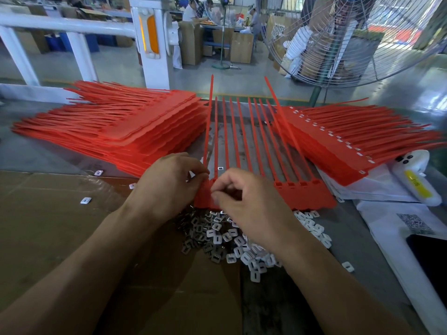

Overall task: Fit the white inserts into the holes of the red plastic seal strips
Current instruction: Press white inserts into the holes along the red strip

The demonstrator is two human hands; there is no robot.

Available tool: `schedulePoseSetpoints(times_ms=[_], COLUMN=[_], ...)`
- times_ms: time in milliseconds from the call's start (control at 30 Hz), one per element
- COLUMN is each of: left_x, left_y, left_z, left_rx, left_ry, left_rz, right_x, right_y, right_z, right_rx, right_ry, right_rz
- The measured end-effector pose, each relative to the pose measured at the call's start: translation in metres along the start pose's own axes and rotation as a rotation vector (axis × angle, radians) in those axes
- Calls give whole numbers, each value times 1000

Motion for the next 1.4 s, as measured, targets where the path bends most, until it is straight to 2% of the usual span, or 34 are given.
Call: schedulePoseSetpoints(times_ms=[100,200,300,367,467,600,733,933,1067,1267,1400], left_x=[-1,-3,-7,-8,-7,-7,-5,-6,-7,-5,-2], left_y=[1,4,10,12,8,4,4,5,5,3,3], left_z=[-8,-17,-23,-25,-25,-32,-29,-30,-33,-35,-26], left_rx=[-168,-361,-511,-544,-503,-376,-338,-353,-350,-177,-103], left_ry=[-20,-83,-131,-132,-69,119,129,95,107,223,162], left_rz=[-25,18,83,70,-11,-69,-75,-60,-109,-141,-141], right_x=[4,7,8,9,9,10,11,9,10,10,10], right_y=[-9,-17,-20,-18,-16,-16,-15,-15,-14,-13,-21], right_z=[-9,-16,-16,-17,-21,-24,-23,-19,-19,-22,-18], right_rx=[144,194,204,225,321,433,513,294,283,340,256], right_ry=[117,161,152,153,216,291,298,187,207,300,290], right_rz=[-123,-224,-240,-235,-242,-221,-195,-197,-208,-182,-270])
Point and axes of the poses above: each hand's wrist, its own x-axis towards the middle knuckle, its own y-axis out of the palm, z = x × y, the point moved 4 cm from there along x, towards the middle knuckle, and after that the axes turned 8 degrees about -z, right-handed, at the moved point
